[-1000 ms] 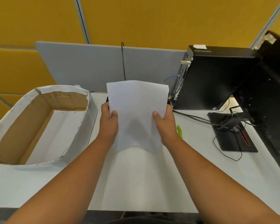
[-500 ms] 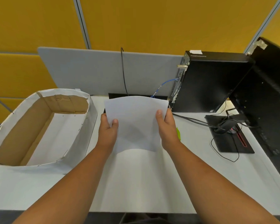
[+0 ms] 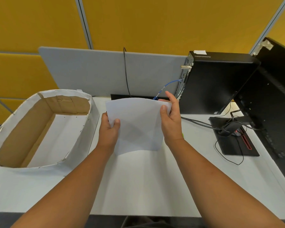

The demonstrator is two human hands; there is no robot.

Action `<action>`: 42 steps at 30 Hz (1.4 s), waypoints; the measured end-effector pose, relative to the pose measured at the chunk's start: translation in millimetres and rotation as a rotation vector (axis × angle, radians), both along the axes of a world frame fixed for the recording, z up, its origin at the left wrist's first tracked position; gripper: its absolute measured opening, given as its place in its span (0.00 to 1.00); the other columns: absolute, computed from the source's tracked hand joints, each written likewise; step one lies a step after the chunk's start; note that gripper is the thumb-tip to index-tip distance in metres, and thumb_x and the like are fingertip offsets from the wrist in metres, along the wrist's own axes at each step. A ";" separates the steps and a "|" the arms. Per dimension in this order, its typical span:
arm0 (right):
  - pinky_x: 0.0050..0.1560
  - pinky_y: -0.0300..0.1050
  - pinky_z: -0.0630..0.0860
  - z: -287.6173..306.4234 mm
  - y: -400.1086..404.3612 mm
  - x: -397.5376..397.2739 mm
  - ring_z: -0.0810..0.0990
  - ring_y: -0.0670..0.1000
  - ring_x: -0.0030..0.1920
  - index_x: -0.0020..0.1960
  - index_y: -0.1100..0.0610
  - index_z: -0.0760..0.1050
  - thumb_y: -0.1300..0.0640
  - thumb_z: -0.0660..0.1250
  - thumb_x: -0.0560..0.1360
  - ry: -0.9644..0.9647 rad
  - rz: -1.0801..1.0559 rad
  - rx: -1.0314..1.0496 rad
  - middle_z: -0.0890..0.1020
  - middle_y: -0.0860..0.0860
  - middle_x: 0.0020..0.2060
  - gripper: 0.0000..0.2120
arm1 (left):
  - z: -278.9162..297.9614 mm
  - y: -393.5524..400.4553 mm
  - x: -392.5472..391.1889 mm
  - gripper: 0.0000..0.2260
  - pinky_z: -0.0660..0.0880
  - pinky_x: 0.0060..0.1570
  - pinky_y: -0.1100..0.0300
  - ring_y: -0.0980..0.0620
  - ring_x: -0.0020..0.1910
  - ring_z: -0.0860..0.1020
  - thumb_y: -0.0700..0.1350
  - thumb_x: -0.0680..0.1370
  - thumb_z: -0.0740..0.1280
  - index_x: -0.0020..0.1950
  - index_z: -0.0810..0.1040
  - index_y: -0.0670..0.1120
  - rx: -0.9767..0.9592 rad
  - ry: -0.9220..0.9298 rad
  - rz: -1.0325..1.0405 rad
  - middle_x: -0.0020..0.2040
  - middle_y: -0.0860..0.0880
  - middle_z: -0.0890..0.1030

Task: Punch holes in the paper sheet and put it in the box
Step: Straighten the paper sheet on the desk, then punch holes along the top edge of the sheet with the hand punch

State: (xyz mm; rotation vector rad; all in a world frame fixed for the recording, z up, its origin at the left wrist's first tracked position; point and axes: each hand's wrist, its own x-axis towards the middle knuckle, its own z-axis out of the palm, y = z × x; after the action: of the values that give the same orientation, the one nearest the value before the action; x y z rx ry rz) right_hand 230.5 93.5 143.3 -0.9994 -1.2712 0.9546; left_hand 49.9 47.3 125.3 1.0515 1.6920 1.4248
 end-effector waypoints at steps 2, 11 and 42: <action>0.65 0.61 0.73 -6.0 3.9 -0.9 0.77 0.54 0.63 0.66 0.47 0.74 0.56 0.57 0.83 -0.072 -0.024 0.045 0.79 0.51 0.61 0.15 | -3.4 1.7 -1.7 0.16 0.67 0.48 0.68 0.65 0.48 0.73 0.44 0.82 0.60 0.70 0.63 0.49 -0.005 0.001 -0.002 0.56 0.59 0.71; 0.60 0.47 0.76 -3.7 10.0 -4.0 0.79 0.49 0.55 0.54 0.51 0.78 0.64 0.57 0.81 -0.077 -0.141 0.037 0.82 0.47 0.52 0.13 | -8.2 8.2 -6.2 0.14 0.69 0.46 0.69 0.64 0.50 0.74 0.45 0.82 0.60 0.67 0.65 0.51 -0.005 0.006 -0.014 0.57 0.58 0.73; 0.34 0.43 0.60 -123.6 4.7 28.8 0.61 0.49 0.33 0.34 0.54 0.58 0.62 0.59 0.79 -0.491 -0.102 -0.631 0.63 0.50 0.31 0.17 | -91.4 19.6 -14.9 0.17 0.73 0.62 0.43 0.43 0.62 0.76 0.47 0.80 0.63 0.68 0.70 0.47 -0.421 0.010 -0.062 0.64 0.46 0.76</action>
State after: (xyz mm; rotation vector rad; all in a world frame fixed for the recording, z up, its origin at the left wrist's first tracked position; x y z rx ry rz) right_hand 259.3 98.3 19.8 -1.8611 -1.3171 1.0963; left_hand 35.0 67.0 33.9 0.8653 1.8435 0.9646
